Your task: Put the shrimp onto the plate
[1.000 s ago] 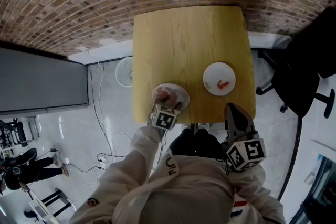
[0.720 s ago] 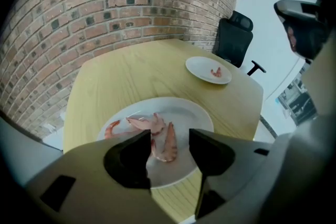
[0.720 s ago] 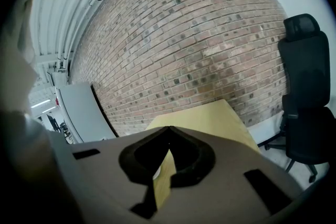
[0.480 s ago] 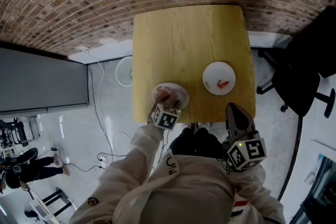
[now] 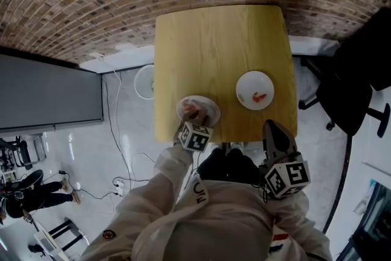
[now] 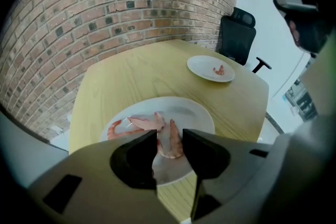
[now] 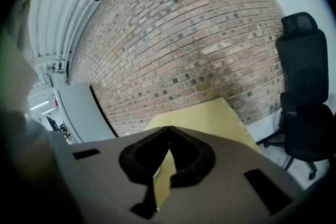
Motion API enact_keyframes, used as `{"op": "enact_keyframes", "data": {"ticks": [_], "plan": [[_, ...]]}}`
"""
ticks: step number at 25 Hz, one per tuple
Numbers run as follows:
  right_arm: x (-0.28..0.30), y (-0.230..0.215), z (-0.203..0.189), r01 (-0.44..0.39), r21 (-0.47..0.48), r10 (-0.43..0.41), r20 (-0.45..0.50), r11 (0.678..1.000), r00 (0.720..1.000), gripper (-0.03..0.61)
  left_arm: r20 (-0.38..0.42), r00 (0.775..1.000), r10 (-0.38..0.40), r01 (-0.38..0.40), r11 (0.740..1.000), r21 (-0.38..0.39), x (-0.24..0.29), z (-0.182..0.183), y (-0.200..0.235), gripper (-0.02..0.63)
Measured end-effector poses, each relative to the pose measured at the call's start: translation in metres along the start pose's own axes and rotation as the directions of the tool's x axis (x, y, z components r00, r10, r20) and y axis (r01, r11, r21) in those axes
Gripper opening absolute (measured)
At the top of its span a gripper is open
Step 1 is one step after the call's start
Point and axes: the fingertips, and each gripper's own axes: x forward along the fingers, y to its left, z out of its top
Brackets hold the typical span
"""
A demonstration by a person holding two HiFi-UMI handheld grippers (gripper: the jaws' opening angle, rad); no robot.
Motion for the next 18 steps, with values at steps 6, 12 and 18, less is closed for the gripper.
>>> {"op": "enact_keyframes", "data": {"ticks": [6,12,18], "plan": [[-0.0005,-0.0013,-0.0019,0.003,0.008,-0.002,-0.009,1.0,1.0,0.023,0.001,1.0,0.001,-0.001,1.0,-0.005,-0.0005,-0.0007,0.0001,0.155],[-0.0002,-0.0021,0.0022,0.007,0.018,-0.007,0.0,1.0,1.0,0.023,-0.008,1.0,0.004,-0.004,1.0,0.0,-0.0013,-0.0022,-0.0005,0.153],[-0.0024,-0.0044,0.0033,0.012,0.026,-0.012,0.005,1.0,1.0,0.023,-0.012,1.0,0.011,-0.011,1.0,0.006,-0.0068,-0.0026,0.0007,0.153]]}}
